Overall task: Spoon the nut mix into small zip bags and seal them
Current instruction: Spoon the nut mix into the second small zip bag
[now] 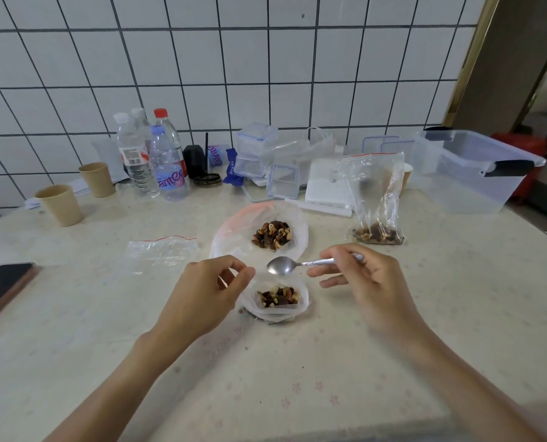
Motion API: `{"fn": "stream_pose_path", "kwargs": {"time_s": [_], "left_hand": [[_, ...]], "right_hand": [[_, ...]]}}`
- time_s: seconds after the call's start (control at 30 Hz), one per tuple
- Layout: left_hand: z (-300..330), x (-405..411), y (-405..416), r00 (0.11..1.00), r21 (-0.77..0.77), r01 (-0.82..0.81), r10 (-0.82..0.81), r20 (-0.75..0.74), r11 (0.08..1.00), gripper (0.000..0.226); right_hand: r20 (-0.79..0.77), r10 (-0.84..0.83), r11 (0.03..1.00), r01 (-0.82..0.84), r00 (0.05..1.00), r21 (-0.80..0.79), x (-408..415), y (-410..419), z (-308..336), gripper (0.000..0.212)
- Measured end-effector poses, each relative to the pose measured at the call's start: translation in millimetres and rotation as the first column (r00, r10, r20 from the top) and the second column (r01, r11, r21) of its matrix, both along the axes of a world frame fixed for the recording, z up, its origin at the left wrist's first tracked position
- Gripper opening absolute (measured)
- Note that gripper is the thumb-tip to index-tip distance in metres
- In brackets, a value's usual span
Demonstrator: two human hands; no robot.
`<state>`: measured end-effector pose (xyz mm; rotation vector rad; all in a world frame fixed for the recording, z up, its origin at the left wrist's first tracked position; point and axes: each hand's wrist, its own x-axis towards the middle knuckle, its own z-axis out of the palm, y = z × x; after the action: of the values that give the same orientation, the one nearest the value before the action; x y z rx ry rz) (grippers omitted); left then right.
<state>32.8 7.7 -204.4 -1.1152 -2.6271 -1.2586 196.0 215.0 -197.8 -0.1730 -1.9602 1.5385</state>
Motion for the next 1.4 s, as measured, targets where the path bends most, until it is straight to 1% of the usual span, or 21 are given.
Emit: {"fn": "stream_pose_path", "kwargs": {"time_s": [0.1,0.13,0.2,0.27,0.3,0.37,0.4,0.47,0.53,0.6,0.67,0.73,0.8,0.87,0.97,1.03,1.1,1.3,1.33,1.4], "left_hand": [[6.1,-9.1,-2.8,0.998,0.029,-0.063,0.064,-0.009,0.998,0.023],[8.3,-13.1,-3.0,0.995,0.048,-0.093,0.094,-0.018,0.995,0.023],[11.3,-21.9,0.0,0.985,0.103,-0.166,0.17,-0.04,0.981,0.021],[12.3,-31.1,7.1,0.963,0.134,-0.238,0.252,-0.101,0.962,0.021],[11.5,-36.2,11.4,0.947,0.126,-0.274,0.291,-0.138,0.953,0.027],[8.1,-47.2,20.3,0.925,0.051,-0.342,0.345,-0.156,0.938,0.051],[6.2,-52.3,24.6,0.928,-0.024,-0.359,0.354,-0.12,0.933,0.065],[3.0,-60.7,33.9,0.935,-0.167,-0.345,0.353,0.02,0.924,0.086],[-0.5,-66.7,41.9,0.927,-0.233,-0.299,0.34,0.161,0.926,0.093],[-3.6,-69.8,46.6,0.903,-0.206,-0.265,0.317,0.29,0.942,0.091],[-7.1,-70.5,48.8,0.87,-0.107,-0.256,0.277,0.407,0.961,0.087],[-11.3,-69.1,53.9,0.844,-0.009,-0.266,0.237,0.481,0.964,0.084],[-12.7,-66.0,61.0,0.843,0.035,-0.273,0.222,0.49,0.961,0.087],[-12.9,-63.2,67.3,0.863,0.05,-0.259,0.208,0.46,0.964,0.091],[-12.7,-62.6,69.9,0.894,0.025,-0.236,0.207,0.396,0.971,0.089],[-13.3,-63.8,67.8,0.896,0.009,-0.221,0.199,0.397,0.975,0.087],[-13.2,-64.4,66.1,0.897,-0.004,-0.195,0.18,0.403,0.981,0.085],[-10.4,-63.9,66.2,0.874,-0.009,-0.127,0.116,0.472,0.992,0.081],[-9.9,-64.3,65.1,0.865,0.001,-0.123,0.107,0.491,0.992,0.079],[-9.2,-65.2,62.9,0.847,0.026,-0.123,0.091,0.524,0.992,0.073]], "right_hand": [[0.006,-0.052,0.966,0.051,0.999,-0.254,-13.1,5.6,4.7,0.03],[0.026,-0.064,0.948,0.069,0.998,-0.312,-18.1,7.7,6.3,0.033],[0.059,-0.086,0.927,0.101,0.995,-0.361,-28.8,10.8,8.5,0.036],[0.073,-0.101,0.923,0.121,0.992,-0.366,-40.7,11.8,9.8,0.037],[0.078,-0.114,0.923,0.135,0.99,-0.36,-47.1,11.7,10.1,0.038],[0.095,-0.146,0.935,0.169,0.985,-0.312,-59.5,10.9,9.6,0.039],[0.107,-0.159,0.943,0.183,0.981,-0.278,-65.0,10.0,9.0,0.039],[0.135,-0.171,0.955,0.198,0.976,-0.22,-73.5,8.9,7.4,0.039],[0.173,-0.166,0.969,0.193,0.971,-0.153,-78.8,9.9,4.8,0.036],[0.221,-0.168,0.979,0.189,0.961,-0.074,-81.8,11.9,1.8,0.036],[0.26,-0.189,0.979,0.201,0.947,-0.02,-84.0,13.6,-1.9,0.036],[0.277,-0.194,0.978,0.207,0.941,-0.018,-86.0,13.5,-4.1,0.035],[0.284,-0.173,0.979,0.197,0.943,-0.059,-87.7,11.7,-5.3,0.035],[0.287,-0.162,0.977,0.193,0.944,-0.086,-88.4,10.5,-5.9,0.037],[0.281,-0.184,0.972,0.217,0.942,-0.091,-87.1,12.0,-6.2,0.037],[0.27,-0.201,0.964,0.24,0.941,-0.116,-85.5,14.5,-5.3,0.037],[0.256,-0.218,0.958,0.256,0.942,-0.128,-84.5,16.9,-3.7,0.037],[0.249,-0.284,0.956,0.292,0.926,0.003,-91.1,12.9,-0.9,0.038],[0.259,-0.279,0.958,0.288,0.925,0.005,-93.0,11.2,-0.1,0.038],[0.274,-0.25,0.961,0.272,0.929,-0.044,-95.7,8.9,1.5,0.038]]}}
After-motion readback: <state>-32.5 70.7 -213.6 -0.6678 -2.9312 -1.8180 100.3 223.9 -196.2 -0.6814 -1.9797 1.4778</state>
